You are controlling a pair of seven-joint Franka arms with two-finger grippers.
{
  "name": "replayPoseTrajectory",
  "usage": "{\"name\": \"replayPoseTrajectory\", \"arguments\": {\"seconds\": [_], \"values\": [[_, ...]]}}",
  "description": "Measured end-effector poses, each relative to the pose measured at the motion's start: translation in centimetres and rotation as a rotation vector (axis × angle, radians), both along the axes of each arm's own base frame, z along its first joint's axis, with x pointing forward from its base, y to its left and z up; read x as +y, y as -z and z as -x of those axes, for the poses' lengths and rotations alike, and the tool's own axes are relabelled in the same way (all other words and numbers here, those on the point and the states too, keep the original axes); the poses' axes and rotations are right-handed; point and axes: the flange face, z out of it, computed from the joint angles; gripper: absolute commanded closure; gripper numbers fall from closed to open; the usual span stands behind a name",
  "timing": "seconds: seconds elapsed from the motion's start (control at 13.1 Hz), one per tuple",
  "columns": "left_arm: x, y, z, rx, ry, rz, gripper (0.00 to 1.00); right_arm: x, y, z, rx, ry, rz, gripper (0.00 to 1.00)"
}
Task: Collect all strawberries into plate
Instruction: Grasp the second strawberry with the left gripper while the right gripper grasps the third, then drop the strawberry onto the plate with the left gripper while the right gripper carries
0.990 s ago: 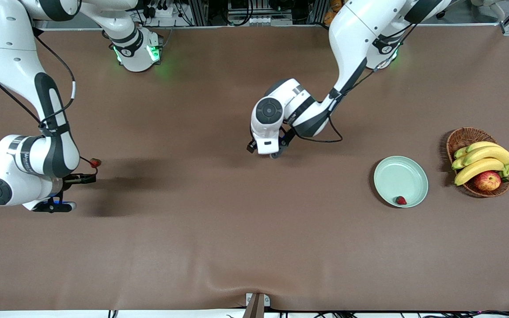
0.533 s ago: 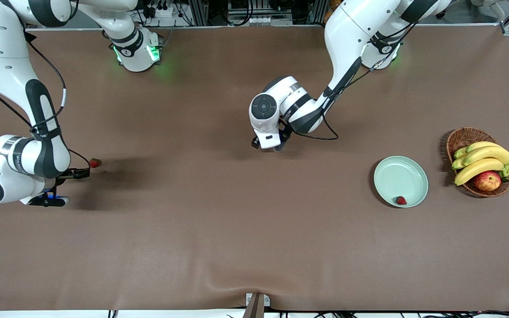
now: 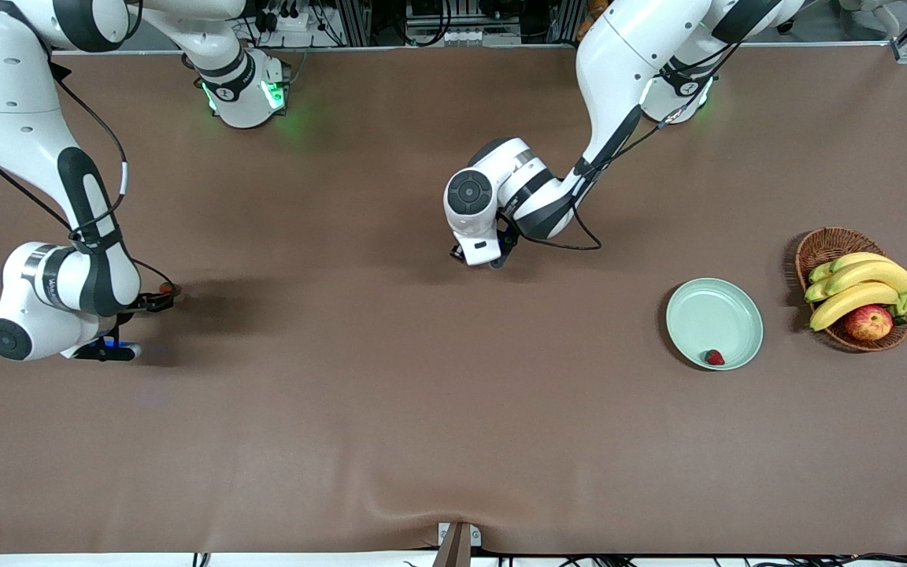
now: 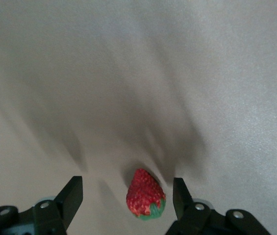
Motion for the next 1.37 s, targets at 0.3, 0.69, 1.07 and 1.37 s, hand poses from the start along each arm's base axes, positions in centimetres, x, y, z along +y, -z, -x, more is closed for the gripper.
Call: {"name": "replayPoseTrajectory", "arguments": {"seconds": [0.3, 0.69, 1.07, 1.37], "values": [[-0.4, 0.2, 0.2, -0.010, 0.002, 0.015, 0.58, 0.4, 0.7, 0.3, 0.008, 0.026, -0.026, 0.44], [-0.8, 0.4, 0.4, -0.018, 0.008, 0.024, 1.00, 0.7, 0.8, 0.3, 0.010, 0.023, -0.029, 0.69], [0.4, -4.1, -3.0, -0.114, 0.050, -0.003, 1.00, 1.0, 0.8, 0.2, 0.011, 0.017, -0.030, 0.88], [10.0, -13.5, -10.1, -0.136, 0.159, -0.041, 1.00, 5.5, 0.1, -1.4, -0.037, 0.055, -0.112, 1.00]]}}
